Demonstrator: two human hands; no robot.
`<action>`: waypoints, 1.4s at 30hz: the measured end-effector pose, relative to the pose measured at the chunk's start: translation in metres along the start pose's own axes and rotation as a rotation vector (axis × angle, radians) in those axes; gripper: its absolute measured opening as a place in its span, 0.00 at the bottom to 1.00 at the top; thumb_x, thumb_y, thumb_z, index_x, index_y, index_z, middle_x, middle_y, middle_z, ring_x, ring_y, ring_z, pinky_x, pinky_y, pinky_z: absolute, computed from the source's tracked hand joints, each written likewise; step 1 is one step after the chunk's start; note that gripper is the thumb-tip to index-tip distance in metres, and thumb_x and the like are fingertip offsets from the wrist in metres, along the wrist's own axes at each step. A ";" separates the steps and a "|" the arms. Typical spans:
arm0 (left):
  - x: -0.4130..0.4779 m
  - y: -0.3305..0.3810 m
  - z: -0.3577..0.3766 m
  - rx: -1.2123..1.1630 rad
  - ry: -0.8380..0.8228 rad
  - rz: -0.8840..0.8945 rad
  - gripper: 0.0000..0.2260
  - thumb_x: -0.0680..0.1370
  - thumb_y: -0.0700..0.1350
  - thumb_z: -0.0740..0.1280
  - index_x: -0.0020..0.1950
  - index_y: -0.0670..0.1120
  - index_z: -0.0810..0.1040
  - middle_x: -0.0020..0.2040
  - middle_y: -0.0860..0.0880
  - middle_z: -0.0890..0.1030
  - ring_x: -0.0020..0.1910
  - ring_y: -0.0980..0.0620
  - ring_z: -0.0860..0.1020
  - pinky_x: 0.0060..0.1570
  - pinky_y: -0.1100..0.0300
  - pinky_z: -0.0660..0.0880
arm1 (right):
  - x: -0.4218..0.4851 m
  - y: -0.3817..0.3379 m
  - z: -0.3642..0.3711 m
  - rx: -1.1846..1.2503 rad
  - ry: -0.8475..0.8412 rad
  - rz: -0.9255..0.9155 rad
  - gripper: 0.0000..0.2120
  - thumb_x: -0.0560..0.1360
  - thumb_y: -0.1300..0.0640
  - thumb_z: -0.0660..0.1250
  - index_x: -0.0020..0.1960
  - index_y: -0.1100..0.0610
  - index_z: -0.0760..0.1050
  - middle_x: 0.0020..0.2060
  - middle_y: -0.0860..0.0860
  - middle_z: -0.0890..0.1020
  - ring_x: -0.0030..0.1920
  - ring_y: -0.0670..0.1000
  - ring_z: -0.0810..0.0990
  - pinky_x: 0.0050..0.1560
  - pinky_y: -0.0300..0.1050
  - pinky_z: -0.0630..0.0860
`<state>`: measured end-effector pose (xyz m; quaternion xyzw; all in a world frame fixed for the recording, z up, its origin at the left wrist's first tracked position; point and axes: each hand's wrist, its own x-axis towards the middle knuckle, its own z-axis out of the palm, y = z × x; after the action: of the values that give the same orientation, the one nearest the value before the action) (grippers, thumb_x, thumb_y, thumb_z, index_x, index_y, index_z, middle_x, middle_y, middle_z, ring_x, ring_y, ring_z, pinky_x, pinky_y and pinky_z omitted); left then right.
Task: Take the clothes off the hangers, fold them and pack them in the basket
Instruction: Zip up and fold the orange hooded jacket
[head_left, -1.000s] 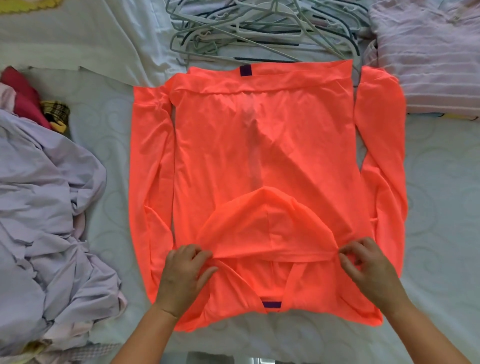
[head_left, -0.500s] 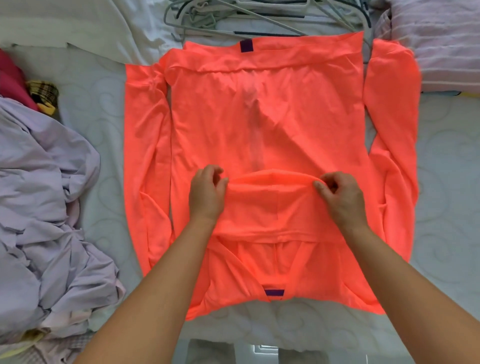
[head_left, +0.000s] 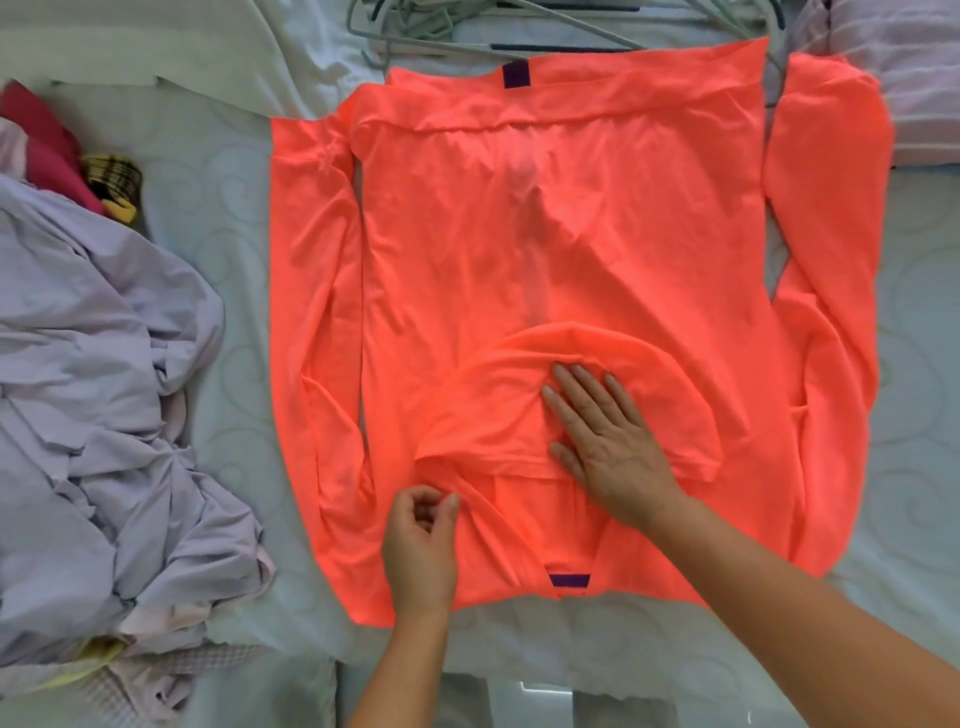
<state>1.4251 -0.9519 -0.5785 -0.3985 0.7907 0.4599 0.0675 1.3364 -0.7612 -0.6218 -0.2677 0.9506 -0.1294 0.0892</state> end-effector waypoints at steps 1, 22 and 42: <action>0.005 0.002 0.000 -0.017 0.052 -0.023 0.13 0.72 0.37 0.72 0.38 0.51 0.71 0.34 0.50 0.74 0.32 0.60 0.73 0.37 0.68 0.68 | -0.001 -0.008 -0.003 0.042 0.056 -0.017 0.22 0.77 0.52 0.56 0.69 0.59 0.68 0.70 0.57 0.67 0.72 0.54 0.61 0.71 0.53 0.56; 0.009 -0.013 -0.028 -0.231 0.031 -0.139 0.09 0.74 0.38 0.69 0.41 0.53 0.81 0.36 0.61 0.82 0.38 0.66 0.78 0.45 0.72 0.73 | 0.005 -0.055 0.012 0.192 0.042 -0.088 0.18 0.69 0.52 0.60 0.58 0.51 0.76 0.63 0.51 0.77 0.63 0.52 0.68 0.60 0.49 0.62; -0.013 0.010 -0.024 -0.401 0.063 0.093 0.03 0.67 0.55 0.67 0.37 0.58 0.79 0.34 0.56 0.78 0.33 0.59 0.71 0.35 0.69 0.70 | 0.028 -0.090 0.001 0.316 0.126 -0.100 0.16 0.65 0.48 0.68 0.50 0.54 0.74 0.42 0.52 0.77 0.43 0.53 0.70 0.43 0.46 0.60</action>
<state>1.4332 -0.9611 -0.5525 -0.3814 0.7026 0.5978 -0.0593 1.3567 -0.8498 -0.5991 -0.2885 0.9077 -0.2979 0.0637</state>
